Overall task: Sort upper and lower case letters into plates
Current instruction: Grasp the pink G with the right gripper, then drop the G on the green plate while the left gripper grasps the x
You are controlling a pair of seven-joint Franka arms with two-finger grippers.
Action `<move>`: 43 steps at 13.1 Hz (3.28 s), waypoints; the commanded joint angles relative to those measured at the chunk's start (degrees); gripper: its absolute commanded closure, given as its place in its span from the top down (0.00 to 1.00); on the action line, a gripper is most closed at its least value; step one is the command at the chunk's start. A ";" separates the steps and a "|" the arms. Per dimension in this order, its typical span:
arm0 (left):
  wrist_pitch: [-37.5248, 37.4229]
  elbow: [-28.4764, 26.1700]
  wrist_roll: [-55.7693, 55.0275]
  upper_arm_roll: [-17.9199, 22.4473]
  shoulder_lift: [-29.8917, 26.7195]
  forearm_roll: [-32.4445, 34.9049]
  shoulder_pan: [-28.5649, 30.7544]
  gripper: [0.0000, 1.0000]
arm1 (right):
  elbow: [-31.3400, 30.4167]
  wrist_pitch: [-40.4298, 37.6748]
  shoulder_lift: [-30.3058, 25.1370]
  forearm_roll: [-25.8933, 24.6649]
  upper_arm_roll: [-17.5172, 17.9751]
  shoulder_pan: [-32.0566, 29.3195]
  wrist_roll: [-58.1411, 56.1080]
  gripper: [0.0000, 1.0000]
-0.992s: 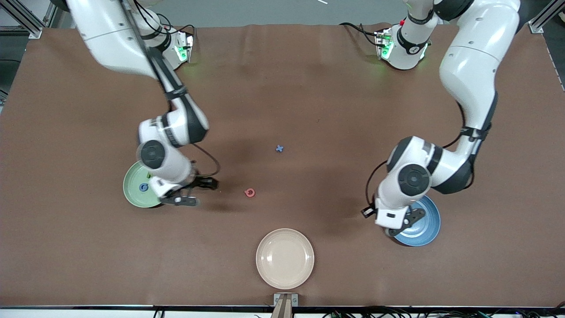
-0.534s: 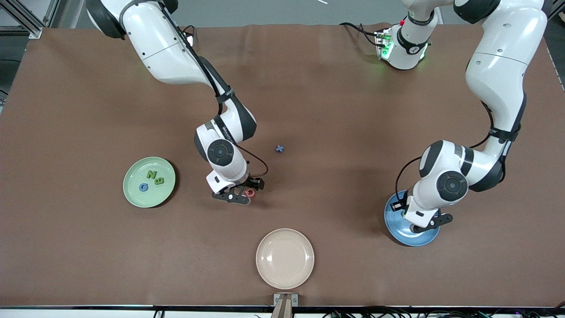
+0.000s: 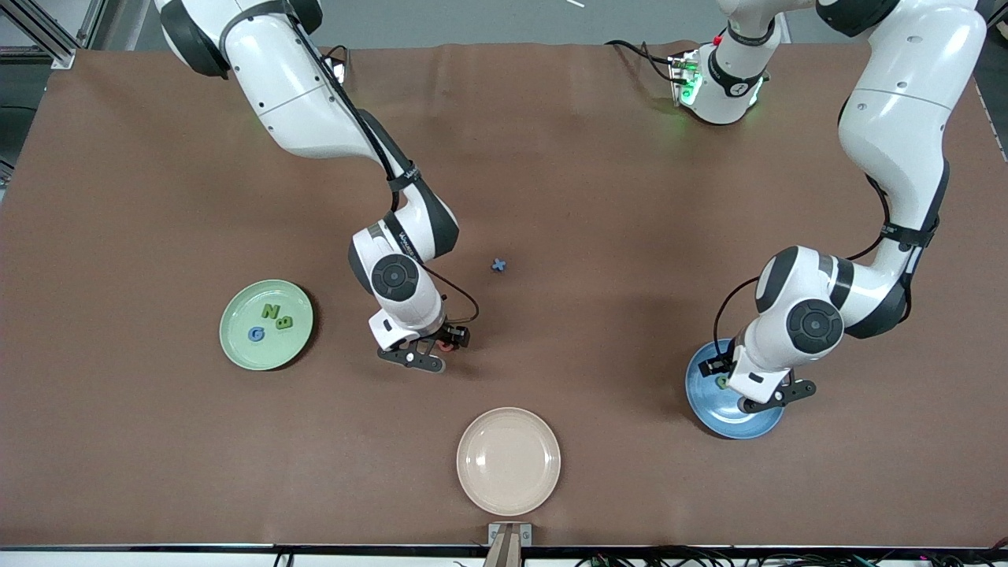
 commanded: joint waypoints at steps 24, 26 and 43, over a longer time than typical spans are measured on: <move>11.52 -2.75 -86.21 -1.88 5.05 1.49 -37.71 0.64 | -20.67 -4.44 -15.91 -3.08 -0.47 -27.10 -46.71 0.01; 11.61 -2.75 -88.59 -1.80 5.23 1.49 -37.80 0.63 | -20.94 -3.99 -15.73 -3.08 -0.47 -28.33 -47.51 0.03; 11.61 1.82 -93.08 3.21 8.22 1.49 -43.42 0.54 | 2.51 -43.52 -26.80 -3.78 -0.56 -32.29 -45.93 1.00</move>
